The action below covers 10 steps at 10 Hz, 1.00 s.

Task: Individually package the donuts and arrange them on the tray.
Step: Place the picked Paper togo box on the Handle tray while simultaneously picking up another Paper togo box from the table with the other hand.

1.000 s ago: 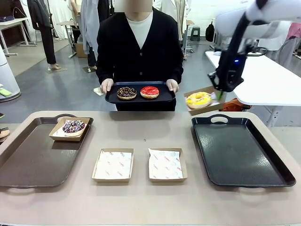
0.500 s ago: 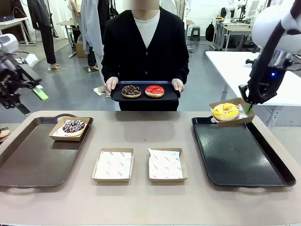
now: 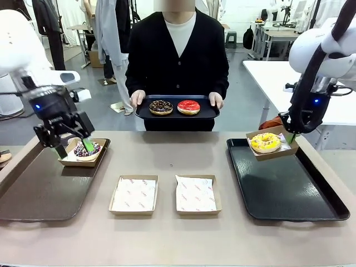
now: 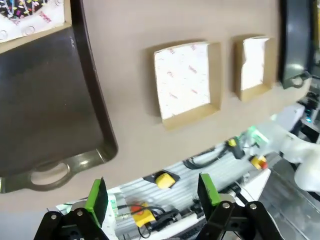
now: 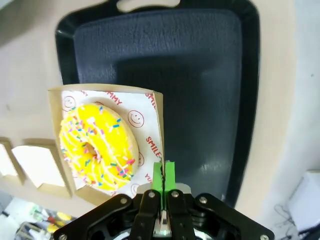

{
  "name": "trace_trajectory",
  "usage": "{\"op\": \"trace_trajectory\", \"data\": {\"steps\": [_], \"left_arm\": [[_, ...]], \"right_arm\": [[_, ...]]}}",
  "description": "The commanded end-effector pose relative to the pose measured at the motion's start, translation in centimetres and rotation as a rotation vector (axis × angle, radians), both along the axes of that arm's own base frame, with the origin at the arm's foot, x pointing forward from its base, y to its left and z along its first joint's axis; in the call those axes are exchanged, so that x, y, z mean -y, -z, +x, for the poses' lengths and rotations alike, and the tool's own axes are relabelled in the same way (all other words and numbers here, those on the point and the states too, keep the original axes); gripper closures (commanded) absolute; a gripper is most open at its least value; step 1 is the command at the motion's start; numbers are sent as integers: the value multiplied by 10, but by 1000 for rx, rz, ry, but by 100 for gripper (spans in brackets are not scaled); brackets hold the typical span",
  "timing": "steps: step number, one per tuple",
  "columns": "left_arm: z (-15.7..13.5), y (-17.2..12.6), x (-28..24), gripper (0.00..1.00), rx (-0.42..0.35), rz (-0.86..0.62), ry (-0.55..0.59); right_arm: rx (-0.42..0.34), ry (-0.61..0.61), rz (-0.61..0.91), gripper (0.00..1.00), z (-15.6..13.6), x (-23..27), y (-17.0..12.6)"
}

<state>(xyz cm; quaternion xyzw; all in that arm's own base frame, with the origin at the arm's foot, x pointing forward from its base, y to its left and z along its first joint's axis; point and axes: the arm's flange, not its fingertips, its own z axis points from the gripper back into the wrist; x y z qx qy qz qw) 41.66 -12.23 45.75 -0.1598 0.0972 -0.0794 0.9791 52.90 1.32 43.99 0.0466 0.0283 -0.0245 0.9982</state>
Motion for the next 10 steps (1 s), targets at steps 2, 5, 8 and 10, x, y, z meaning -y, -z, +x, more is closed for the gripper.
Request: {"op": "trace_trajectory", "data": {"steps": [2, 5, 8, 10], "left_arm": [[-10, 35, 30, 6, 69, 120, -23], [-16, 58, 60, 6, 179, 174, -32], [-9, 78, 85, 6, 170, 199, -59], [-1, 92, 97, 6, 186, 233, -68]], "right_arm": [[-33, 20, -41, 99, 25, -13, 7], [-6, -1, -7, 99, 7, -3, 4], [-6, -1, -7, 99, 7, -3, 4], [-6, -1, -7, 99, 7, -3, 4]]}}
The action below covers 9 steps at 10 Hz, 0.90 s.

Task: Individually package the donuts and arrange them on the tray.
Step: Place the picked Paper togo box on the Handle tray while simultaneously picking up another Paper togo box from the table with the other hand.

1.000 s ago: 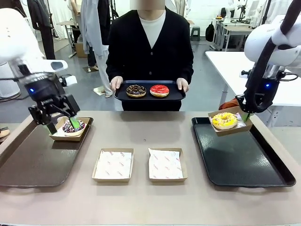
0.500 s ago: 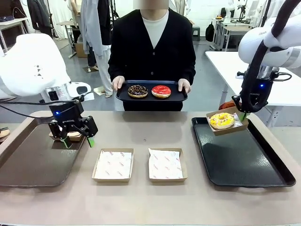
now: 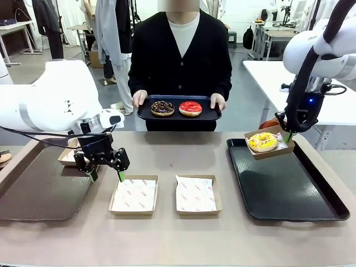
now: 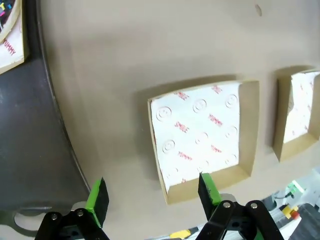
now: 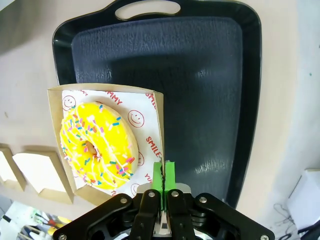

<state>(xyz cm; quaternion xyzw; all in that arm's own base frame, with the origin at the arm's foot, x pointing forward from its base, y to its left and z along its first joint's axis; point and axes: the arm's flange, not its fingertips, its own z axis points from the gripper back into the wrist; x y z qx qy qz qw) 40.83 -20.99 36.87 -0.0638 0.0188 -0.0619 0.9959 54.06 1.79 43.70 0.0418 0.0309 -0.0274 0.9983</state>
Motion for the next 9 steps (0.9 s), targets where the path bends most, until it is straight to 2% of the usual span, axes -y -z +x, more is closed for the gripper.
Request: {"op": "trace_trajectory", "data": {"steps": [1, 3, 5, 6, 9], "left_arm": [[12, 6, 13, 6, 20, 63, -24], [20, 11, 16, 6, 18, 68, -36], [23, -12, 16, 6, 12, 26, -34], [18, 11, 10, 6, 9, 39, -13], [18, 11, 10, 6, 9, 39, -13]], "right_arm": [[0, -6, 3, 99, -5, 2, 1], [0, -6, 3, 99, -5, 2, 1], [0, -6, 3, 99, -5, 2, 1], [0, -6, 3, 99, -5, 2, 1], [0, -6, 3, 99, -5, 2, 1]]}}
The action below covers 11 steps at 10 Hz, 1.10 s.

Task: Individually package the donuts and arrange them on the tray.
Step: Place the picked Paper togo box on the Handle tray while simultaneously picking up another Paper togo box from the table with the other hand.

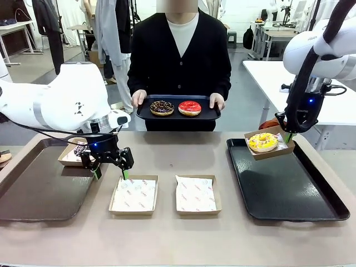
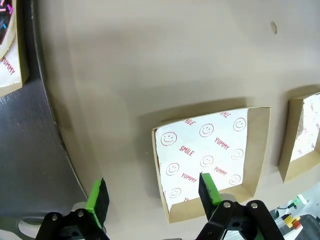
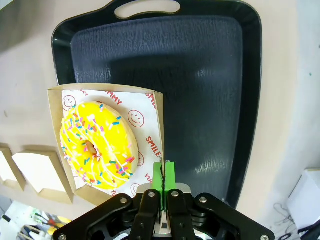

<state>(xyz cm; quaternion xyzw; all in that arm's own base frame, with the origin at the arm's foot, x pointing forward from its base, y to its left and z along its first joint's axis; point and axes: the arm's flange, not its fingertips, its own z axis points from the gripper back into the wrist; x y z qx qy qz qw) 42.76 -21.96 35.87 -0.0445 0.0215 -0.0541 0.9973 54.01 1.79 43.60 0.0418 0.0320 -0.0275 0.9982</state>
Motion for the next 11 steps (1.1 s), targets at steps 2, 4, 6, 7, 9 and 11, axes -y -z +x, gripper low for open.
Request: {"op": "trace_trajectory", "data": {"steps": [2, 4, 6, 7, 9, 11], "left_arm": [[-1, 1, 0, 6, 13, 0, 2], [-1, 1, 0, 6, 13, 0, 2], [-1, 1, 0, 6, 13, 0, 2], [-1, 1, 0, 6, -1, 1, 0], [-7, -2, 1, 6, 23, 24, -6], [-19, 1, 12, 6, 54, 50, -20]], "right_arm": [[2, -6, 3, 99, -4, 2, 0], [2, -6, 3, 99, -4, 2, 0], [2, -6, 3, 99, -4, 2, 0], [0, 0, 0, 99, 0, 0, 0], [1, 0, -47, 99, 11, -12, 3], [30, 38, -85, 99, 24, -19, 9]]}}
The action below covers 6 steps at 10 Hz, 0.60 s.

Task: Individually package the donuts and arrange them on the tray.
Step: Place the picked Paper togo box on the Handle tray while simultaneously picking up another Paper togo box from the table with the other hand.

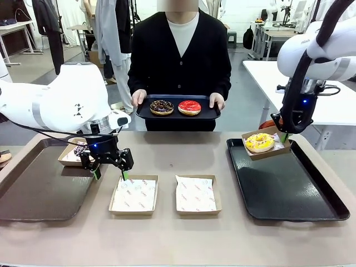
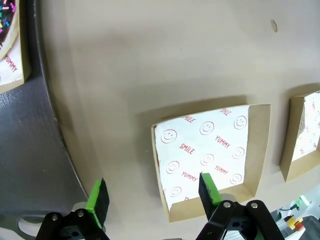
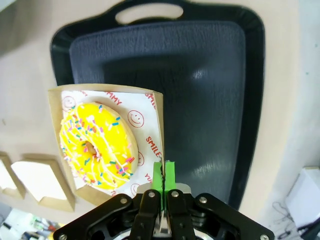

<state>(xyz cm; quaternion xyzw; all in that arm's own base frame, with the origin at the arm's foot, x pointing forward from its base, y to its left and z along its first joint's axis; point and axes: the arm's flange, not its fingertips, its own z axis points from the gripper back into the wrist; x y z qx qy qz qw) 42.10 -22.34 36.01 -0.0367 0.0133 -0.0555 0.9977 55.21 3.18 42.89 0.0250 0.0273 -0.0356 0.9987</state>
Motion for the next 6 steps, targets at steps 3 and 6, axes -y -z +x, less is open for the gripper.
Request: {"op": "trace_trajectory", "data": {"steps": [3, 6], "left_arm": [[-15, 9, 22, 6, 35, 61, -31], [-17, 13, 28, 6, 39, 74, -52]], "right_arm": [[18, 41, -40, 99, 23, -8, 18], [13, 50, -9, 99, 30, -11, 37]]}}
